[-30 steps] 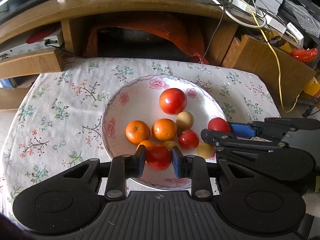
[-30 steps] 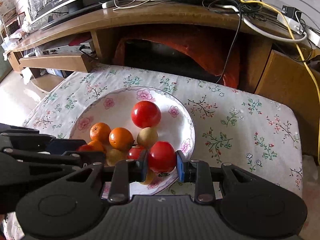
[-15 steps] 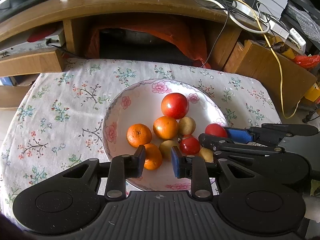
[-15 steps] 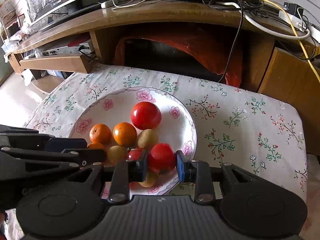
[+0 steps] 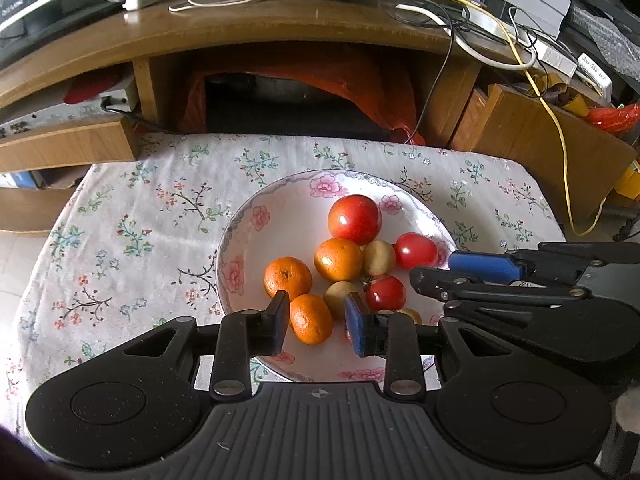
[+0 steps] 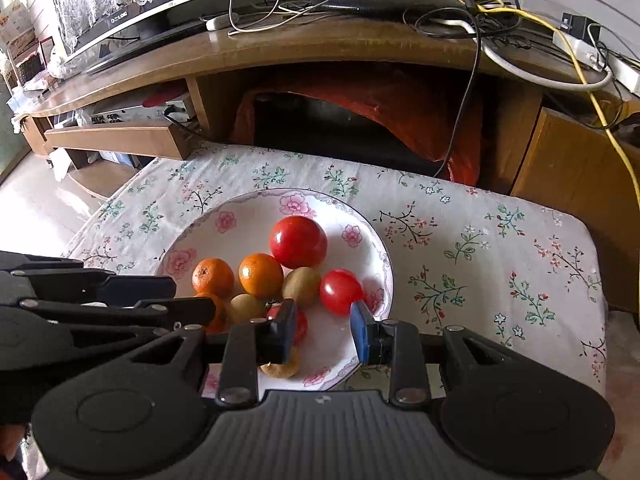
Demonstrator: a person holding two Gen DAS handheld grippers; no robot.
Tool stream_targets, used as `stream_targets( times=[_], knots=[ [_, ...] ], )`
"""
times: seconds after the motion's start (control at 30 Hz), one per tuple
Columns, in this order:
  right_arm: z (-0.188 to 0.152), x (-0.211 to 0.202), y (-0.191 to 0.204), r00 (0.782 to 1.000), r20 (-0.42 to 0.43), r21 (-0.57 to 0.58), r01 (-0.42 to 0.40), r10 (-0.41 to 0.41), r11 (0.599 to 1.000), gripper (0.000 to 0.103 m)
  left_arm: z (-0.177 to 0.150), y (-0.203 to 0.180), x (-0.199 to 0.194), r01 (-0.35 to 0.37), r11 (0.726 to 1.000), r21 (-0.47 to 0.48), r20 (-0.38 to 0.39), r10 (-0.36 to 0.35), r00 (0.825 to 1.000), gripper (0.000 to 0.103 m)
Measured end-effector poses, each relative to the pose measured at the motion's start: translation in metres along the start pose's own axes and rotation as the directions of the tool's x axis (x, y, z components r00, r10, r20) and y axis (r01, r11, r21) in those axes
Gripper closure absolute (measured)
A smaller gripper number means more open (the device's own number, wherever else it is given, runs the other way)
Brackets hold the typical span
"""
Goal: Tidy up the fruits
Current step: 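Lower both tomatoes into the bowl and open both grippers, then withdraw both open grippers back from the bowl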
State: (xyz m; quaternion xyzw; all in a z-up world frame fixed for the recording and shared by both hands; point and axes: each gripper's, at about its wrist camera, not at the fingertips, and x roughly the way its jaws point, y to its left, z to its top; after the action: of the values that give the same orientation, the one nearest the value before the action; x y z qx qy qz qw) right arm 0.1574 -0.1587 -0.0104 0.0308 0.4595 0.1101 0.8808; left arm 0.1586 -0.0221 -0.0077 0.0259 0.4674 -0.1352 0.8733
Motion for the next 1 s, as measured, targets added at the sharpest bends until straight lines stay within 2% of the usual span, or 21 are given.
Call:
stream_targets(
  times=[0.23,0.67,0.8,0.87,1.0],
  knots=[
    [-0.008,-0.008,0.001,1.000,-0.005,0.001,0.029,-0.029,1.000,0.072,-0.006,-0.004,-0.003,-0.039,0.998,0.040,0.012,0.039,0.999,0.059],
    [-0.024,-0.027,0.007,0.999,-0.007,0.007,0.042,-0.042,0.999,0.072,-0.017,-0.011,-0.021,-0.102,0.991,0.084,0.064,0.097,0.993,0.042],
    [-0.028,-0.030,0.008,0.999,-0.008,0.014,0.043,-0.043,0.999,0.072,-0.020,-0.013,-0.025,-0.109,0.991,0.075,0.073,0.104,0.992,0.039],
    [-0.029,-0.032,0.007,0.999,-0.007,0.021,0.043,-0.043,0.999,0.072,-0.021,-0.013,-0.026,-0.116,0.991,0.065,0.073,0.111,0.991,0.033],
    [-0.032,-0.035,0.006,0.999,-0.006,0.026,0.041,-0.041,0.999,0.072,-0.023,-0.012,-0.028,-0.119,0.992,0.051,0.073,0.115,0.991,0.031]
  ],
)
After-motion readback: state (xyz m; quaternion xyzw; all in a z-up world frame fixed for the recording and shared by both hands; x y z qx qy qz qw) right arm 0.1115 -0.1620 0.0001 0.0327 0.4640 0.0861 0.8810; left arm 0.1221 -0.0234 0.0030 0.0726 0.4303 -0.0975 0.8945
